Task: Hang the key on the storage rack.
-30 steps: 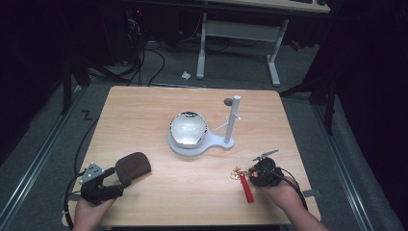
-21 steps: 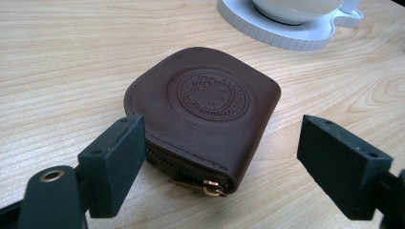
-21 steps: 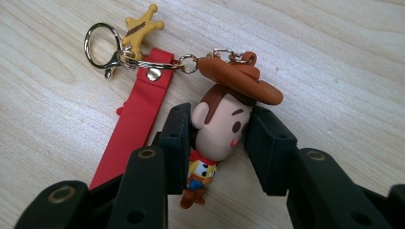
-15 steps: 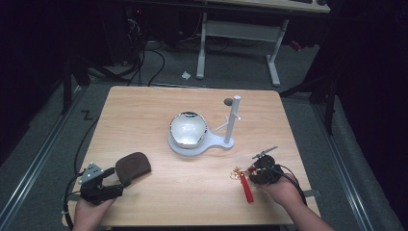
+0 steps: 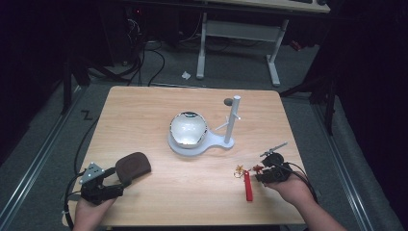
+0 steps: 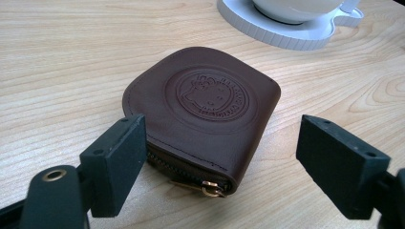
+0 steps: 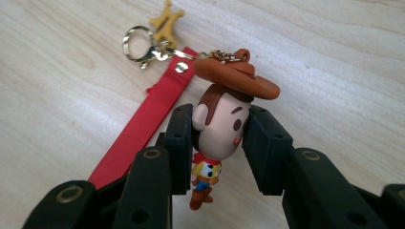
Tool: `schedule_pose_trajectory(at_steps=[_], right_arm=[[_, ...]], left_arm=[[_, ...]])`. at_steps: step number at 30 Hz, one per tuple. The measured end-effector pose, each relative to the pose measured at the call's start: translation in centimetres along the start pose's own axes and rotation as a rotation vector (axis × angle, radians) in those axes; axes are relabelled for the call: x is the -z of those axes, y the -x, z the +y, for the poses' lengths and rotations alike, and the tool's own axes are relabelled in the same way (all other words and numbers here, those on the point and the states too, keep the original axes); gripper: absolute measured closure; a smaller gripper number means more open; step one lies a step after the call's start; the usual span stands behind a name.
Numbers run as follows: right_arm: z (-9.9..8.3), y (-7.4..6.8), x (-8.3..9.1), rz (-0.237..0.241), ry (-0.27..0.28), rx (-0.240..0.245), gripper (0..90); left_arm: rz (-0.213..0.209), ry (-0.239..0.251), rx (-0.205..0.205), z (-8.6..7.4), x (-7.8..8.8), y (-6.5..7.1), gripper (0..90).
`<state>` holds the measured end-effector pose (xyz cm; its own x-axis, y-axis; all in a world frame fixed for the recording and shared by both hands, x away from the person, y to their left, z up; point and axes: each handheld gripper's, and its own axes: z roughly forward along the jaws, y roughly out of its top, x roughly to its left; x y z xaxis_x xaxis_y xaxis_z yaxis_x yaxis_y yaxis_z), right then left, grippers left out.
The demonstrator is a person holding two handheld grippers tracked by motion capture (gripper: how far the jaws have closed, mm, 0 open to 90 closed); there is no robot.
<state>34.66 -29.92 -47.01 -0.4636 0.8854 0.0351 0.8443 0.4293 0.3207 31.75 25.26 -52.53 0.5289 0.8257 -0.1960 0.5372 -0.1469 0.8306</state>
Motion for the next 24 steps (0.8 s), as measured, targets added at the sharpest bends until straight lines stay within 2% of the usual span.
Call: schedule_pose_trajectory(at_steps=[9, 24], right_arm=[[-0.4, -0.1, 2.5, 0.011, -0.001, 0.021, 64.8], [0.0, -0.5, 6.2, 0.015, -0.002, 0.043, 64.9]], left_arm=[[-0.001, 0.001, -0.002, 0.0, 0.0, 0.1, 18.4], [-0.005, 0.003, -0.001, 0.0, 0.0, 0.1, 18.4]])
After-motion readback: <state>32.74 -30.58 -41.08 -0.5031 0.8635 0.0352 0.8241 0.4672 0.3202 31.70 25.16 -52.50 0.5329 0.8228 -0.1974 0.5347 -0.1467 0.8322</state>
